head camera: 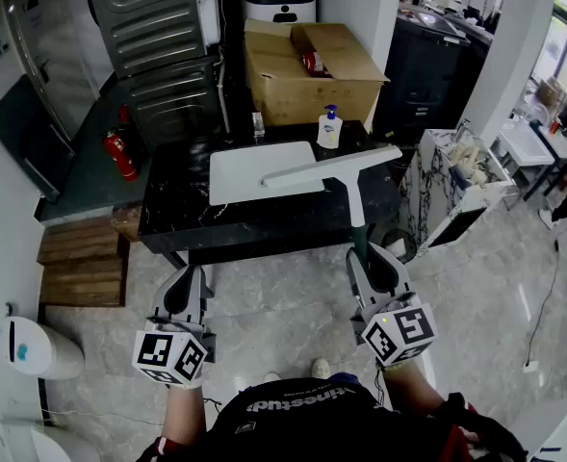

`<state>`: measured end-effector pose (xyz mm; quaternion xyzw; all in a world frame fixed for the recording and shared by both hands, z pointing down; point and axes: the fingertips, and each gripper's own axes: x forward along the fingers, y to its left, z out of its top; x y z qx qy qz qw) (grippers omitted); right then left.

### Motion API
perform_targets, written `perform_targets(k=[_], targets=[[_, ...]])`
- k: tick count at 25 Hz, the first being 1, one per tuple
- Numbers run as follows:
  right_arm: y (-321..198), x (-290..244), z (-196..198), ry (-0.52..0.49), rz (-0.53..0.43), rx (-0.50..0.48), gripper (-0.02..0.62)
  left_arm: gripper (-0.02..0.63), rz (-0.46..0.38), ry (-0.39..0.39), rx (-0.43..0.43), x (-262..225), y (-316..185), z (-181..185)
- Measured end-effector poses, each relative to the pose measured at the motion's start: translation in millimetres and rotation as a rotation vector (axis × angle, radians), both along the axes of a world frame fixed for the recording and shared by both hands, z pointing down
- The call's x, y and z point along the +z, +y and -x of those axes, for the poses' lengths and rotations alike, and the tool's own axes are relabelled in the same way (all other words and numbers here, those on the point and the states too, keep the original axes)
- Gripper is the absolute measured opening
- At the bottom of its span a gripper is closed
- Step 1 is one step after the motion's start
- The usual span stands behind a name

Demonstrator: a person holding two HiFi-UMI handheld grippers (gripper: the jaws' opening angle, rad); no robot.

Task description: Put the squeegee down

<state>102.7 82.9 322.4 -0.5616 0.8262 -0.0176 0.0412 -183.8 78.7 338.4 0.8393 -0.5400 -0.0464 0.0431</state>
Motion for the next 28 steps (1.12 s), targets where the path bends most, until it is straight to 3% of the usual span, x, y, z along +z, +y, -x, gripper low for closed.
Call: perform_targets(k=[21,28], targets=[[-8.5,5.7,-11.0,-0.026,0.028,-0.029,0.114,0.012,-0.002,-0.01,0.043,4.9,-13.9,-19.7],[-15.2,10.3,-41.7,-0.017,0.039,-0.033,0.114,0.012,0.0,-0.016,0.038,6.0,-22.9,-52.1]])
